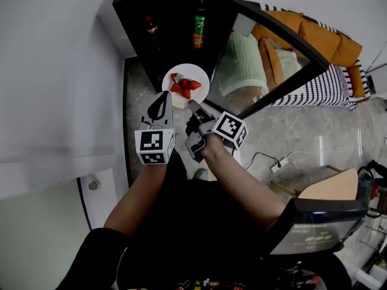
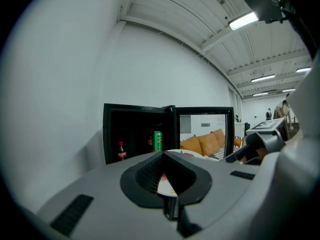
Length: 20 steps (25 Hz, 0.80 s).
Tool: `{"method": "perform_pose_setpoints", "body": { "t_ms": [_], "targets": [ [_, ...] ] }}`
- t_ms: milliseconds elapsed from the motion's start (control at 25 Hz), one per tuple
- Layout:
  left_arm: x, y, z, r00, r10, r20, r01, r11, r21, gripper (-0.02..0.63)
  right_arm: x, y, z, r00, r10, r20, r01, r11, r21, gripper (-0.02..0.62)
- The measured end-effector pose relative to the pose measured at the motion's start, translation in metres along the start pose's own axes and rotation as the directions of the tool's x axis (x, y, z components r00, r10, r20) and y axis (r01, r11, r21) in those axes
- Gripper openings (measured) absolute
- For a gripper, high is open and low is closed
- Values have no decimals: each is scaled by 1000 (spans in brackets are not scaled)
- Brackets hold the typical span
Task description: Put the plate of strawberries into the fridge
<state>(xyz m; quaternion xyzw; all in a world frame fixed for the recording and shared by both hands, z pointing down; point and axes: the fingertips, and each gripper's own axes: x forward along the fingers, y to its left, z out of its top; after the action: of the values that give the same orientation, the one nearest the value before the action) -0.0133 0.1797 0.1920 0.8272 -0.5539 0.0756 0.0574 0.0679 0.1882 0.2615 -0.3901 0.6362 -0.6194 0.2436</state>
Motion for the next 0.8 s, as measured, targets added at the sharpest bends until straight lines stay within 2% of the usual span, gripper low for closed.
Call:
{"method": "perform_pose_setpoints", "body": {
  "t_ms": [200,440,600,680,800],
  "targets": [
    [54,41,11,999,-30,-37,30,1000,-5,5,58,4,23,999,-19,29,17,998,57,18],
    [161,104,60,988,-92,-128,94,996,9,5,158,37,78,996,-68,64,57,986,156,18],
    [223,135,19,969,-165,-183,165,986,-16,5,214,0,94,989,-109,100,90,979,185,18],
    [232,137,-2,963,-196,-186,195,981,-23,5,220,-18,93,986,-114,121,90,978,189,18],
    [225,132,-5,960,-222,-172,219,975,-34,5,212,-24,86,984,-112,140,79,971,224,18]
  ]
}}
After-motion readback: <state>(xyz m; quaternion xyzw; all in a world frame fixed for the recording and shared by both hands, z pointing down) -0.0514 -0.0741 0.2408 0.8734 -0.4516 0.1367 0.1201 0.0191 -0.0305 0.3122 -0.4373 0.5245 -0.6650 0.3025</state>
